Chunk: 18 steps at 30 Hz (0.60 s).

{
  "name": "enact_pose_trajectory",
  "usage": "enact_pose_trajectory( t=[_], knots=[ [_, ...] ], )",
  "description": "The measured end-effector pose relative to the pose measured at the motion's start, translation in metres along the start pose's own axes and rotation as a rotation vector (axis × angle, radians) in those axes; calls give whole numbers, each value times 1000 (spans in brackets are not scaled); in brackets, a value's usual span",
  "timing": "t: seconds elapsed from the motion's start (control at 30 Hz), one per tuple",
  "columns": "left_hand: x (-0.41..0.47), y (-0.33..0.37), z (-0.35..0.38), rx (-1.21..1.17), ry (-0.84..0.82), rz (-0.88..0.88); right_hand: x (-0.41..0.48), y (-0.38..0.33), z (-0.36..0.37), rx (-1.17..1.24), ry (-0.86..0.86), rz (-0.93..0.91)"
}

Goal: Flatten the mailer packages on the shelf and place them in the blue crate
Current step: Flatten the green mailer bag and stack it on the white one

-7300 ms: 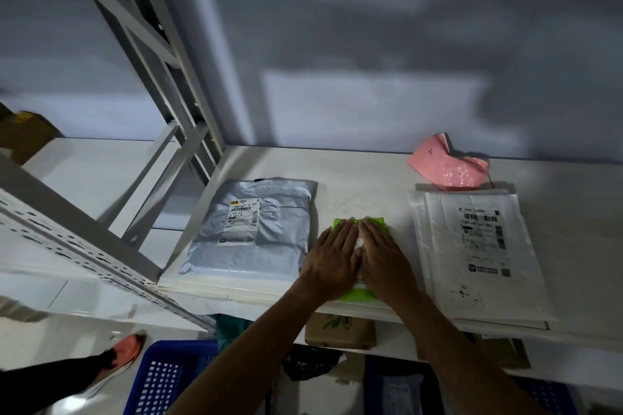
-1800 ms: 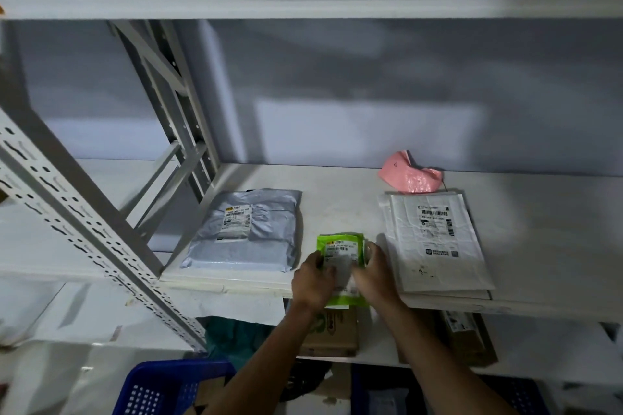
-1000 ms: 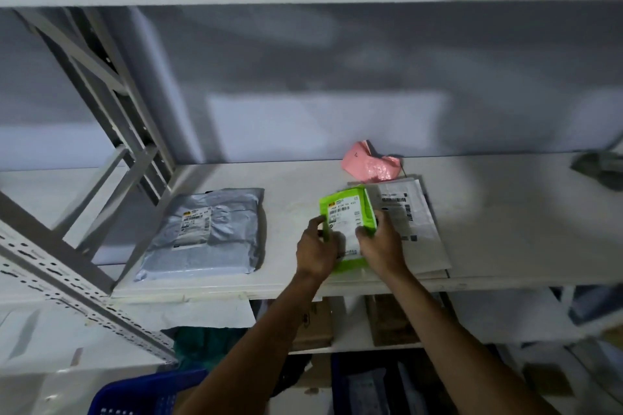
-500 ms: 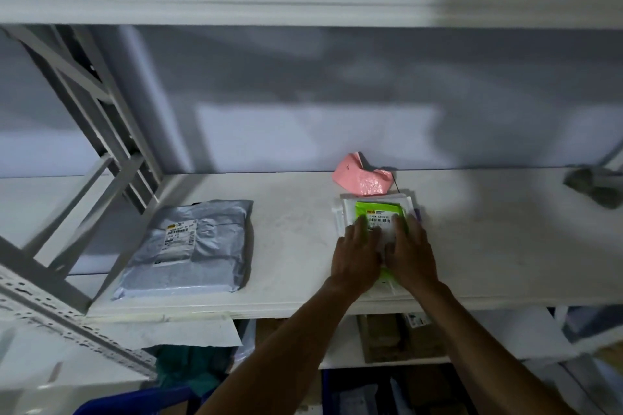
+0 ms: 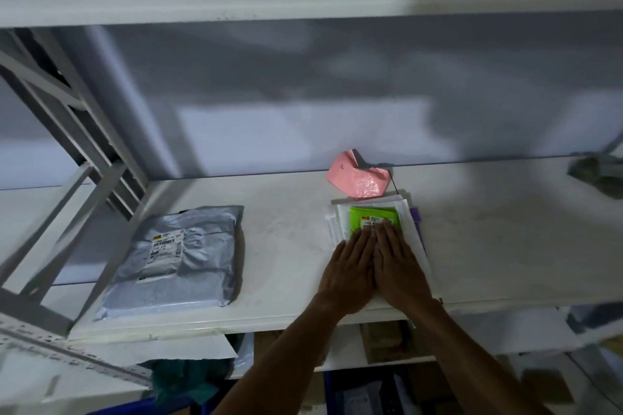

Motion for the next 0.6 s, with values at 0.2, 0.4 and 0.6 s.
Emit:
enact_pose_trajectory(
  t=[0.2,0.4,0.6],
  knots=[
    [2,-2,-6,4,-50,6,3,3,2,-12,-50,-31],
    [-4,0,-15,-47,19,-38,-2,5,-18,378,7,11],
    [-14,-10,-22,-119,21,-100,-5,-6,-33,580,91,126]
  ],
)
Point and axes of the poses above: each hand's wrist, its own x-axis towards the middle knuckle, its own z-axis out of the palm, y = z × x, the point moved 1 cm from there along x, towards the middle knuckle, and after that the axes turned 13 degrees about -y, right-handed, at the moved point
